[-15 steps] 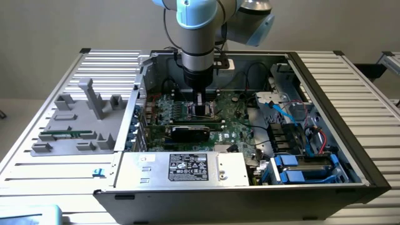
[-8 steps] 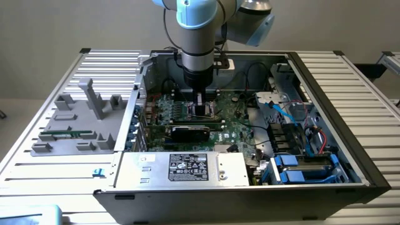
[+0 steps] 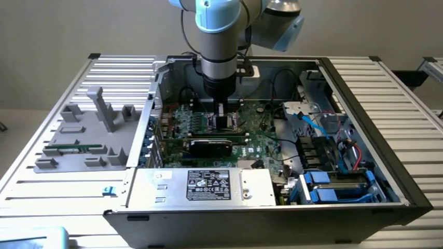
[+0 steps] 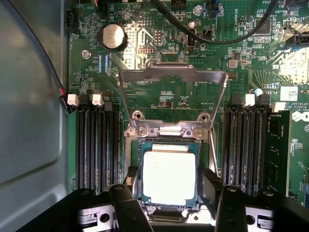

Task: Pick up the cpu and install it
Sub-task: 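Place the cpu into insertion slot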

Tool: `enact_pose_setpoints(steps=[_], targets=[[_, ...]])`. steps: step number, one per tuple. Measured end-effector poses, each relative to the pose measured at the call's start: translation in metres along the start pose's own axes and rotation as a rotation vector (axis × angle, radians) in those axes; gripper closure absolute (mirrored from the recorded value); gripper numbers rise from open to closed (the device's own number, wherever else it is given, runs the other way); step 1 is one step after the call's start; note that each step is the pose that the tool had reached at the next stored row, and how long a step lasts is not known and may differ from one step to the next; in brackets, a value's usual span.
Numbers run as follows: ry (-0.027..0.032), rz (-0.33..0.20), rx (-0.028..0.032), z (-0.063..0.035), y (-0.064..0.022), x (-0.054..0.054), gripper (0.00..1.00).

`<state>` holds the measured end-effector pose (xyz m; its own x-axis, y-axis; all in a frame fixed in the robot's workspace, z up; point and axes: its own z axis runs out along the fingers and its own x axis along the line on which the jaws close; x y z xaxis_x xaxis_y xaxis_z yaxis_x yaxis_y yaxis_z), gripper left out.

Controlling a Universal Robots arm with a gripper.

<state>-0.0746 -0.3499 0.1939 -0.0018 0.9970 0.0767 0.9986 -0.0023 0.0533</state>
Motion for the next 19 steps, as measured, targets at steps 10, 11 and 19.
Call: enact_pose_setpoints(steps=[10, 11, 19], targets=[[0.0153, 0.001, -0.0001, -0.0233, 0.0012, 0.002, 0.38], [0.0164, 0.001, -0.0002, -0.0268, 0.0014, 0.002, 0.38], [0.0202, 0.001, -0.0001, -0.0608, 0.0033, 0.004, 0.38]])
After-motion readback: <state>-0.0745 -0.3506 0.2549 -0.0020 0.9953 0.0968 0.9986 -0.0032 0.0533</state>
